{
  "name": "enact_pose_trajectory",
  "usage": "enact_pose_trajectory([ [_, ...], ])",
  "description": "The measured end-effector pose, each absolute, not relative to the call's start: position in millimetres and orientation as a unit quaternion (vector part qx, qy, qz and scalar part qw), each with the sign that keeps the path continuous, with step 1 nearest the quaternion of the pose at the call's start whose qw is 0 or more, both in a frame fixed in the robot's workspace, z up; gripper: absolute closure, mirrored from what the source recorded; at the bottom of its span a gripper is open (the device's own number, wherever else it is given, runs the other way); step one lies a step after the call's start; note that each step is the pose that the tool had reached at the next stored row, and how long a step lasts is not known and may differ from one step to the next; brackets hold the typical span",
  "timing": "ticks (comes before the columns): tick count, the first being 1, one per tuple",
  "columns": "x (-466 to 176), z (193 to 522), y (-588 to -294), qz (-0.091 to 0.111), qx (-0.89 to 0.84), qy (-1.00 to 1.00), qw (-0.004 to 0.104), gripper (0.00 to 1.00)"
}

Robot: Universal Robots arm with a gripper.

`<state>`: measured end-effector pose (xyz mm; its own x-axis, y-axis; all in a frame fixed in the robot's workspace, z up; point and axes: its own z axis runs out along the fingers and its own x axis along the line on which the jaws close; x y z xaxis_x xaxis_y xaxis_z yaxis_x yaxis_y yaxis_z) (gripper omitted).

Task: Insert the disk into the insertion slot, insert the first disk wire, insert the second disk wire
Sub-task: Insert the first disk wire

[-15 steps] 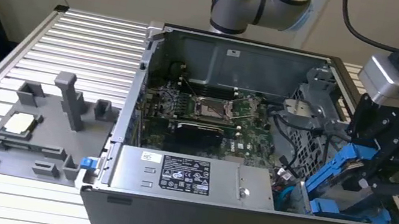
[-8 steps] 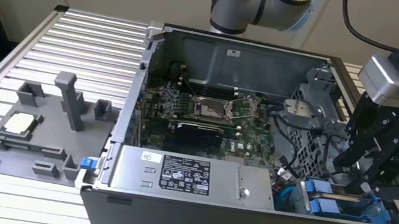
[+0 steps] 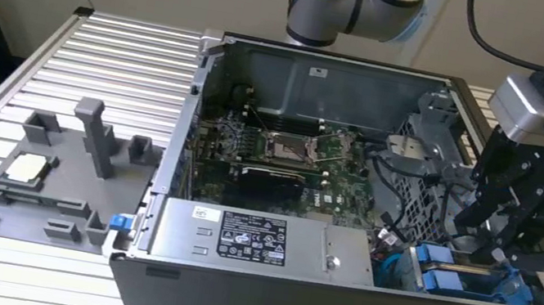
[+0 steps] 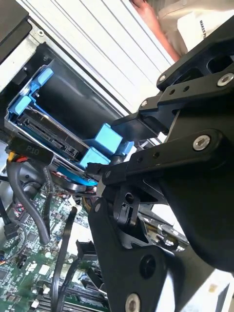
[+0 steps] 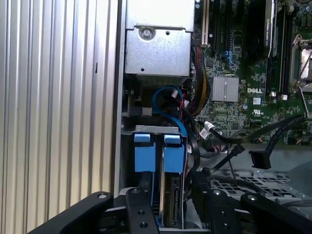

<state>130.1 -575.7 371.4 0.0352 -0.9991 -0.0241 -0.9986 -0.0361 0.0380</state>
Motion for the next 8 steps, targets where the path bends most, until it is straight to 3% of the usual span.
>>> enact_pose_trajectory([
  [8,130.0,371.5,-575.9,-0.057,0.718,-0.691,-0.058,0.53],
])
